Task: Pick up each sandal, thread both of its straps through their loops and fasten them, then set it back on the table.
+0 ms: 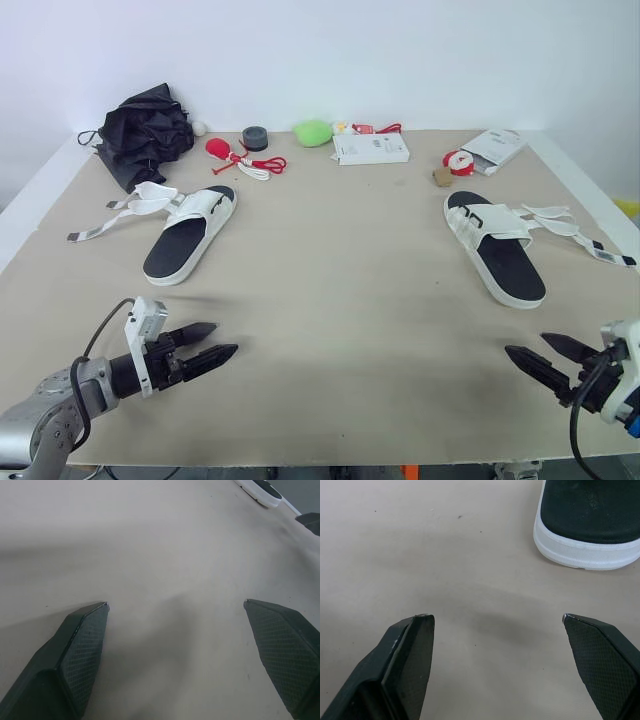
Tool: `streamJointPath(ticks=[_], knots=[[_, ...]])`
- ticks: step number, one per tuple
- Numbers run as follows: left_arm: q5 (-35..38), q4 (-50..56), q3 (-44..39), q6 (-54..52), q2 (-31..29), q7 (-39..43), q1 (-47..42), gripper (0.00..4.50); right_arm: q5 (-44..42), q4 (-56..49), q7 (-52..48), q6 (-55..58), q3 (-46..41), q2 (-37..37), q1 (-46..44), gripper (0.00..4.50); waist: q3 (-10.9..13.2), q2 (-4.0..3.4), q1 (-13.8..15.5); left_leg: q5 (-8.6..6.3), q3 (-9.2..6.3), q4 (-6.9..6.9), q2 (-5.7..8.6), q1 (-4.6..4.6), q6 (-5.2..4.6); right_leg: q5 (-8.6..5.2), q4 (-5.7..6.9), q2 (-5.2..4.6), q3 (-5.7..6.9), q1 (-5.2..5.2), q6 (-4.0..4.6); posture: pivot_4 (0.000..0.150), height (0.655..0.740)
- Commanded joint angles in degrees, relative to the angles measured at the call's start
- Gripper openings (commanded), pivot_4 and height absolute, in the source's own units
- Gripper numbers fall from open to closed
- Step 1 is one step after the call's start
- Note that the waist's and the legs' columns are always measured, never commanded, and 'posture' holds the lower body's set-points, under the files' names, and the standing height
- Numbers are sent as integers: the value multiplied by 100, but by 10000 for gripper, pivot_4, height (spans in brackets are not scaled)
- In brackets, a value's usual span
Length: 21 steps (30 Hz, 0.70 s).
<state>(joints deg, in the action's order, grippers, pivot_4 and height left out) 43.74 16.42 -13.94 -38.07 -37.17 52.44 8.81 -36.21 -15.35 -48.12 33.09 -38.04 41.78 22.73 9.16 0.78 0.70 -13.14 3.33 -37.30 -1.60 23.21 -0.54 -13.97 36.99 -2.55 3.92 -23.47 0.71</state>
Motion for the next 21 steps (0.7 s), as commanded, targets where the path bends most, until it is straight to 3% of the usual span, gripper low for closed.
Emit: streamJointPath(ticks=[1, 11, 16, 21], knots=[[144, 13, -58, -180, -55, -1, -138, 45000, -9, -89, -9, -8, -61, 78, 2, 44105, 0, 0, 0, 0, 0, 0, 0, 0, 0, 0, 0, 0, 0, 0, 0, 1500, 7400], [-9, -251, 538, -106, -179, 732, -876, 45000, -214, -426, 137, 153, -163, -39, 64, 44105, 7, 12, 9, -4, 11, -3, 0, 0, -1, 13, 1, 5, -11, -2, -22, 1500, 7400], [-199, -139, 941, 515, 120, 1126, -1599, 45000, -548, -605, 627, 510, 45, -19, -737, 44105, 9, 14, 10, -3, 17, -11, -4, 0, -2, 21, 2, 11, -19, -3, -30, 1500, 7400], [-200, -273, 1189, 743, 489, 1223, -2434, 45000, 14, 136, 1400, 347, 677, -173, -2009, 44105, 22, 40, -6, 0, 35, -20, -6, 1, -7, 40, 2, 21, -38, -4, -48, 1500, 7400]])
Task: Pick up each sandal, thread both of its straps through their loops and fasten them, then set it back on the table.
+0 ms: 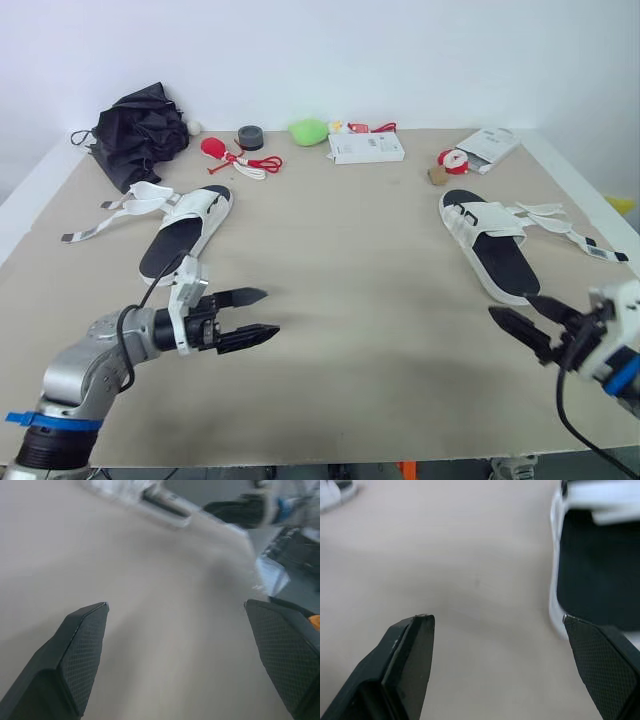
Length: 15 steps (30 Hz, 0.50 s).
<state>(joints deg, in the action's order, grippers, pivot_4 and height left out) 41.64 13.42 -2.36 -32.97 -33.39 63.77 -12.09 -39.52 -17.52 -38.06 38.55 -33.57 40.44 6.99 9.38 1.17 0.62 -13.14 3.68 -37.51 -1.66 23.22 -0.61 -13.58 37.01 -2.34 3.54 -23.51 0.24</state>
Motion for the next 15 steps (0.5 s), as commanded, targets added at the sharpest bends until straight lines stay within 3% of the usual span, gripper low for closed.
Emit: streamJointPath(ticks=[1, 9, 15], knots=[[-11, -46, 74, 274, 192, 105, -530, 45000, 500, 625, 543, -235, 364, -60, -715, 44105, 1, 1, 4, 0, 2, -1, 1, 0, -1, 1, 0, 5, -2, 0, -1, 1500, 7400], [-428, -695, 408, 798, 730, 107, -1361, 45000, 1644, 2597, 989, -933, 1377, -191, -2308, 44105, 1, 1, 0, -16, 32, -1, 16, 7, -29, 1, 0, 13, -33, -10, -4, 1500, 7400], [-615, -991, 527, 1060, 1013, 157, -1505, 45000, 2385, 4080, 1030, -1748, 1963, -319, -3392, 44105, 3, 6, -47, -17, 81, -4, 13, -1, -34, 20, 2, 14, -77, -22, -19, 1500, 7400]])
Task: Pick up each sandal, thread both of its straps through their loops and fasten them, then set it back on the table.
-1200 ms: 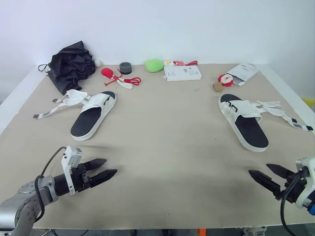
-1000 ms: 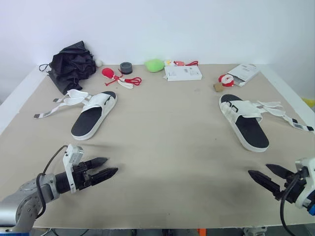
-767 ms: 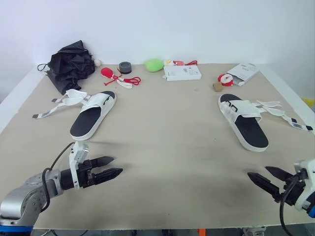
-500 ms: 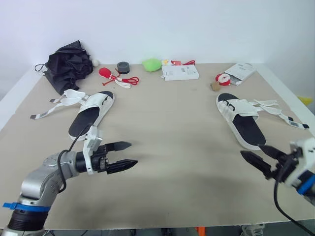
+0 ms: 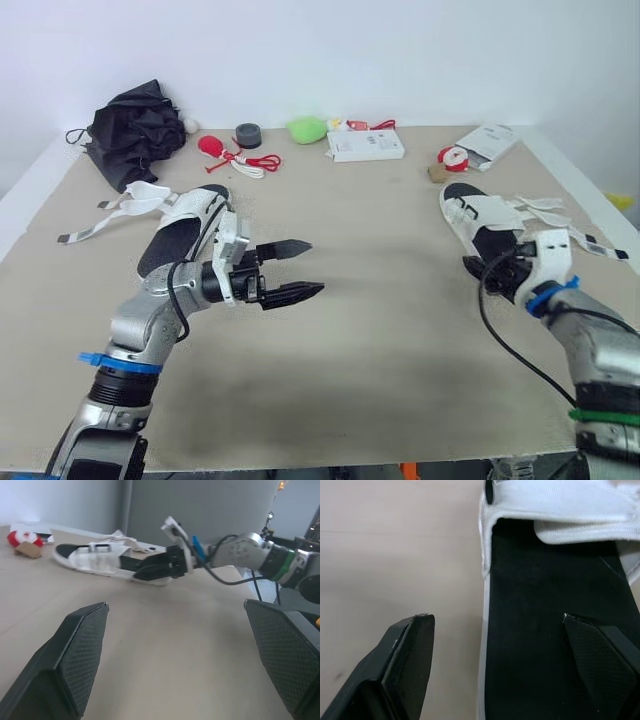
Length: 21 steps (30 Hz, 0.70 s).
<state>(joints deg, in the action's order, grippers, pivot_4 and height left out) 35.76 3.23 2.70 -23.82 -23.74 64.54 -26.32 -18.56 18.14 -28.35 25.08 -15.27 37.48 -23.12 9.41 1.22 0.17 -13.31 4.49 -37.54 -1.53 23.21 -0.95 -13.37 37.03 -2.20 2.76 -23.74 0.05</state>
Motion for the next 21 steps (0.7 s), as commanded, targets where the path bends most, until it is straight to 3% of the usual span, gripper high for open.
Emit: streamJointPath(ticks=[1, 6, 10, 21], knots=[[-12, 20, 20, 141, 83, 86, -86, 45000, 377, 740, 74, -526, 185, -47, -558, 44105, 1, 1, -7, 1, 3, -1, 0, 1, -2, 4, 0, 0, -3, -2, -2, 1500, 7400], [102, 75, -68, 46, 251, -27, -63, 45000, 824, 2001, 130, -1210, 433, -61, -1605, 44105, 2, 2, -12, 14, 33, -2, -1, 1, -16, 31, 2, 2, -36, -18, -10, 1500, 7400], [149, 166, -146, -21, 240, -88, 62, 45000, 861, 2367, -49, -1425, 423, -19, -1915, 44105, 1, 2, -11, 17, 49, -2, -2, 5, -22, 39, 4, 2, -54, -28, -12, 1500, 7400], [255, 320, -238, -85, 294, -377, 276, 45000, 1173, 2422, -504, -880, 770, 218, -1458, 44105, 1, 2, -7, 15, 64, -2, -2, 9, -26, 42, 4, -7, -69, -38, -10, 1500, 7400]])
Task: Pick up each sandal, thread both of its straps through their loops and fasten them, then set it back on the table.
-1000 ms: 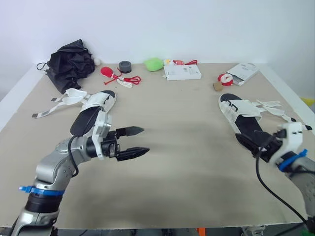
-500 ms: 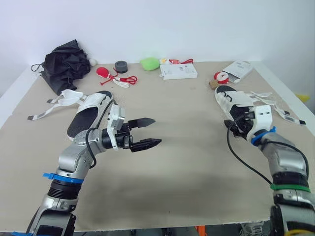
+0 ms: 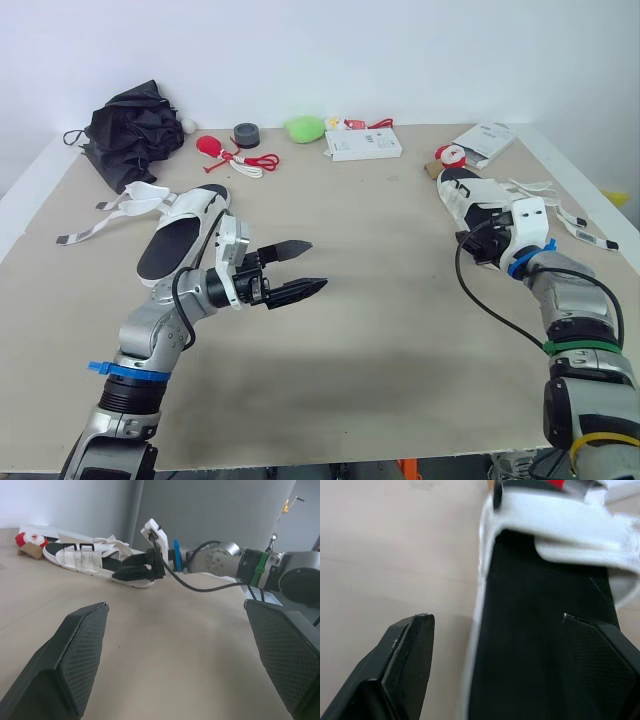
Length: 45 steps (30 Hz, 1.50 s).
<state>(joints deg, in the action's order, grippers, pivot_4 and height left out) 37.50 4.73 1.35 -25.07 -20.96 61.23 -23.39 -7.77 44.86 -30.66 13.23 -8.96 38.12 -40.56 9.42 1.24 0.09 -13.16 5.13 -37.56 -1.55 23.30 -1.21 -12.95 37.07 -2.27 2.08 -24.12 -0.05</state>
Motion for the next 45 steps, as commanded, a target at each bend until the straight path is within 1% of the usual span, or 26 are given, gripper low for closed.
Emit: streamJointPath(ticks=[1, 3, 7, 11, 13, 16, 20, 24, 29, 34, 39, 42, 45], knots=[[113, 157, -128, 22, 33, -75, -31, 45000, 62, -423, -403, 474, 155, 194, 409, 44105, -2, 1, 12, 0, -1, 0, 0, 0, 0, 0, 0, 1, 1, 0, 1, 1500, 7400], [213, 152, -180, -49, 69, -136, -66, 45000, -136, -1032, -826, 992, 148, 357, 783, 44105, -5, 7, 30, 1, -5, 0, -2, -3, 1, 0, 1, 1, 5, 4, 0, 1500, 7400], [266, 134, -206, -90, 76, -177, -81, 45000, -381, -1964, -1232, 1693, 54, 629, 1360, 44105, -21, 34, 37, 0, -7, -2, -7, -7, 1, -1, -1, -4, 9, 10, -1, 1500, 7400], [354, 92, -270, -164, 110, -231, -97, 45000, -816, -2981, -1901, 2342, -108, 1117, 2102, 44105, -28, 45, 61, 0, -15, -2, -10, -12, 1, -2, -1, -3, 18, 16, 0, 1500, 7400], [404, 39, -323, -188, 153, -271, -135, 45000, -880, -3245, -2050, 2485, -115, 1301, 2321, 44105, -29, 48, 58, 0, -17, -2, -10, -11, 1, -3, -1, -3, 20, 16, 1, 1500, 7400], [423, -19, -347, -202, 192, -300, -190, 45000, -845, -3376, -2109, 2470, -74, 1421, 2443, 44105, -35, 58, 53, 0, -16, -3, -10, -11, 1, -2, -1, -2, 19, 16, 1, 1500, 7400], [435, -53, -350, -232, 243, -341, -224, 45000, -923, -3232, -1989, 2492, -228, 1351, 2082, 44105, -36, 61, 50, 1, -16, -4, -10, -12, 1, -2, 0, 6, 19, 16, 0, 1500, 7400], [555, -71, -415, -326, 312, -441, -221, 45000, -1099, -3060, -1692, 2648, -383, 1073, 1178, 44105, -31, 63, -4, 1, -3, -10, -10, -8, 1, 8, 0, 7, 4, 8, -6, 1500, 7400], [626, -86, -460, -390, 361, -505, -219, 45000, -824, -2490, -1367, 2578, -30, 678, 294, 44105, -27, 55, 8, 8, 0, -10, -13, 2, -1, 18, 1, 20, -2, -8, -3, 1500, 7400], [670, -117, -505, -433, 439, -587, -271, 45000, -121, -1206, -1022, 1928, 579, 316, -447, 44105, -26, 55, 25, 6, 4, -8, -8, 8, -4, 18, 0, 14, -4, -10, 2, 1500, 7400], [699, -76, -529, -440, 457, -668, -257, 45000, 236, -67, -597, 1338, 698, 118, -1054, 44105, -26, 54, 24, 3, 10, -8, 5, 16, -9, 40, -1, 1, -8, -17, 38, 1500, 7400], [741, -5, -548, -456, 446, -734, -215, 45000, -21, -63, -955, 1393, 517, 166, -1190, 44105, -25, 54, 24, 3, 8, -8, 5, 18, -9, 40, -2, 1, -6, -19, 38, 1500, 7400], [856, 74, -618, -531, 433, -817, -150, 45000, -504, -755, -1742, 1717, 313, 308, -946, 44105, -25, 53, 22, 2, 6, -8, 3, 19, -10, 39, -2, 3, -6, -19, 38, 1500, 7400]])
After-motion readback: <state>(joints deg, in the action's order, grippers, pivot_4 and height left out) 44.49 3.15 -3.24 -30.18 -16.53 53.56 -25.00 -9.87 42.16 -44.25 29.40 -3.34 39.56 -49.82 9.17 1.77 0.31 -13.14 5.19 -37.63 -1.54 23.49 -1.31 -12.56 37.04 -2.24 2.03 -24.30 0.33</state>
